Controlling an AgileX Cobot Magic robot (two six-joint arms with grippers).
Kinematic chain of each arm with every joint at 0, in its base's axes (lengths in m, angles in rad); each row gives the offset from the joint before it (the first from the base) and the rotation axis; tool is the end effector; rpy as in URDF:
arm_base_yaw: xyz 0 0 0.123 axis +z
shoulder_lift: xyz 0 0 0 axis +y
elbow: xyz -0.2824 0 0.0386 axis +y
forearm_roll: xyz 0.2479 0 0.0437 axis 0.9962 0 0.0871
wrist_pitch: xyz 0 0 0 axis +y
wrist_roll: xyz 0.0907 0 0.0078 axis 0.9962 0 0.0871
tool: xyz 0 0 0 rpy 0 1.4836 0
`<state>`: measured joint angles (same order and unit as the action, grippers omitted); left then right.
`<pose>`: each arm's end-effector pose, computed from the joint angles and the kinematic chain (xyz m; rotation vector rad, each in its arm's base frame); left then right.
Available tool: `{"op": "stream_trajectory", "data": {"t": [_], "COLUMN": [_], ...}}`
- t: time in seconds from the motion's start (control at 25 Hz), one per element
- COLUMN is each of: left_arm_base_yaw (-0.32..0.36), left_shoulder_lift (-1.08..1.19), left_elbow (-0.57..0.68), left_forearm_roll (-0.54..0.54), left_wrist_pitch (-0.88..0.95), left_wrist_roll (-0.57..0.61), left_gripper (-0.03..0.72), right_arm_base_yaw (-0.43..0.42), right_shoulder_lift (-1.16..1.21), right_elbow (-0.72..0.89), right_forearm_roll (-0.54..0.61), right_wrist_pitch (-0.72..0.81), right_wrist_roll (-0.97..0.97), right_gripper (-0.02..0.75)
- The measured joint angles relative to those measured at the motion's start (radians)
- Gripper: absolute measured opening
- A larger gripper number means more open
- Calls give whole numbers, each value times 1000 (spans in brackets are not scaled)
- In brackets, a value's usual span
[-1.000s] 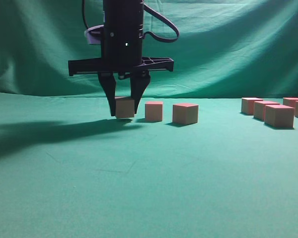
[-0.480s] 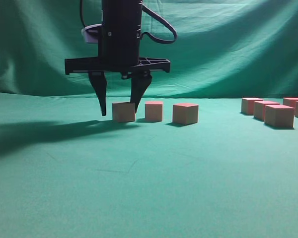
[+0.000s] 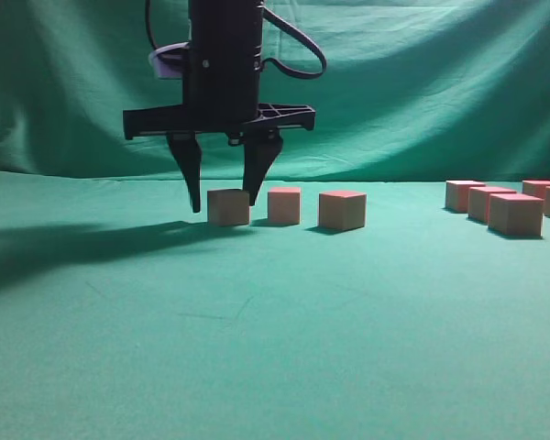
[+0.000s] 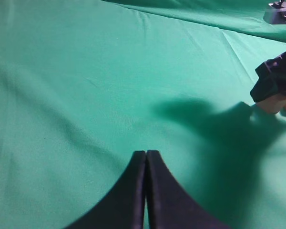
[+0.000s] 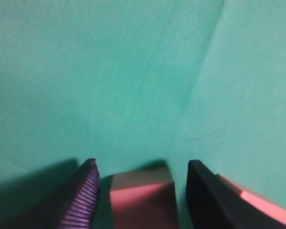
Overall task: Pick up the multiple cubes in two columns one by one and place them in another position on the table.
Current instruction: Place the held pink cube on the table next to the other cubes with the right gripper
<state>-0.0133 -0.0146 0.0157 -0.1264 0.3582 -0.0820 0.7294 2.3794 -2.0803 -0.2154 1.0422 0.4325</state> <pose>0.0526 -0.0047 0.1766 -0.1414 1.8388 -0.1903 0.3909 0.3269 0.1740 -0.5173 2.7185 0.0064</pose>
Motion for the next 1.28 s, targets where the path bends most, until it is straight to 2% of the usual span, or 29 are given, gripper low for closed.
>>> {"op": "stream_trajectory", "data": {"t": [0.52,0.64,0.84,0.96,1.16,1.28], "left_arm_base_yaw": [0,0,0,0,0,0], "left_shoulder_lift": [0,0,0,0,0,0], "left_elbow": [0,0,0,0,0,0], "left_forearm_roll": [0,0,0,0,0,0], "left_wrist_pitch": [0,0,0,0,0,0], "left_wrist_roll": [0,0,0,0,0,0], "left_gripper": [0,0,0,0,0,0], "right_arm_base_yaw": [0,0,0,0,-18,-55], "right_shoulder_lift": [5,12,12,-25,-170,-303], "right_elbow": [-18,-89,-296,-368,-375,-289], "right_forearm_roll": [-67,-74,-79,-79,-44,-19], "right_wrist_pitch": [-47,-21,148,195,210,212], "right_wrist_roll": [-4,-12,-44,-57,-118,-143], "right_gripper": [370,370,370,370,370,370]}}
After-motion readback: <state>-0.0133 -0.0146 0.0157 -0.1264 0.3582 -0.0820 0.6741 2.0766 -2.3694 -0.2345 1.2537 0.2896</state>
